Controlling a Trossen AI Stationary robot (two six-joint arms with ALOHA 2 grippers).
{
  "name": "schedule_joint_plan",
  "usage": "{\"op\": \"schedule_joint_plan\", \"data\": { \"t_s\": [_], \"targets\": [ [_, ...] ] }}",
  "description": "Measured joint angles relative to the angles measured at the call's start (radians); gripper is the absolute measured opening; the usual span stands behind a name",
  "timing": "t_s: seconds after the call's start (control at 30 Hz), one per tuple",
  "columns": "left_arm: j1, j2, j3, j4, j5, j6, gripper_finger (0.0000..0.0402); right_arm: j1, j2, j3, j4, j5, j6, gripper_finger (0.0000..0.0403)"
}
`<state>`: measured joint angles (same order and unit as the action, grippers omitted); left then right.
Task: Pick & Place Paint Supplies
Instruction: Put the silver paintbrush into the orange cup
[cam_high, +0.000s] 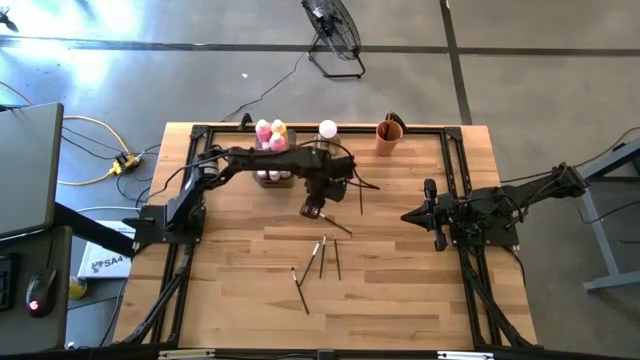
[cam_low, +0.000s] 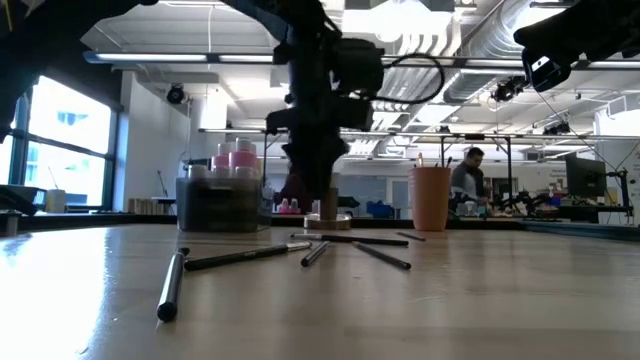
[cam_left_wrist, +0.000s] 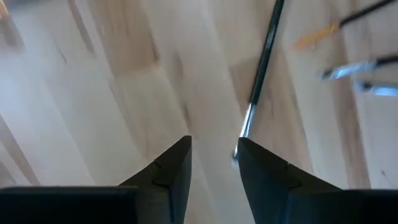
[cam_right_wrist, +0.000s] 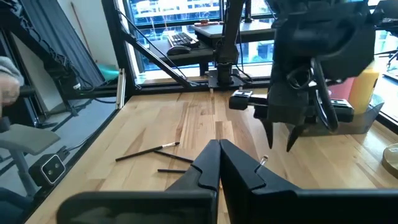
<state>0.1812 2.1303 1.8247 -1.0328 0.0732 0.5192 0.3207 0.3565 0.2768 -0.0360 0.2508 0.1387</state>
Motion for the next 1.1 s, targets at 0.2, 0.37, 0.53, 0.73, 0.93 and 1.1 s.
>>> {"op": "schedule_joint_plan", "data": {
  "t_s": [0.2, 0.37, 0.53, 0.73, 0.93, 1.1],
  "targets": [
    [0.025, -0.001, -0.062, -0.03, -0.011, -0.004, 0.0128, 0.0, 0.0, 0.0, -0.004, 0.0, 0.012, 0.0002],
    [0.014, -0.001, -0.141, 0.033, 0.014, 0.0, 0.0101, 0.0, 0.0, 0.0, -0.03, 0.0, 0.057, 0.0002],
    [0.013, -0.001, -0.178, 0.066, 0.11, 0.036, 0.0054, 0.0, 0.0, 0.0, -0.035, 0.0, 0.071, 0.0002],
    [0.023, -0.001, -0.178, 0.067, 0.126, 0.083, 0.0007, 0.0, 0.0, 0.0, -0.035, 0.001, 0.071, 0.0002],
    [0.032, -0.001, -0.176, 0.088, 0.113, 0.086, 0.0007, 0.0, 0.0, 0.0, -0.036, 0.003, 0.071, 0.0002],
    [0.026, -0.037, -0.172, 0.087, -0.013, 0.087, 0.0007, 0.0, 0.0, 0.0, -0.036, 0.003, 0.071, 0.0002]
  ]
}}
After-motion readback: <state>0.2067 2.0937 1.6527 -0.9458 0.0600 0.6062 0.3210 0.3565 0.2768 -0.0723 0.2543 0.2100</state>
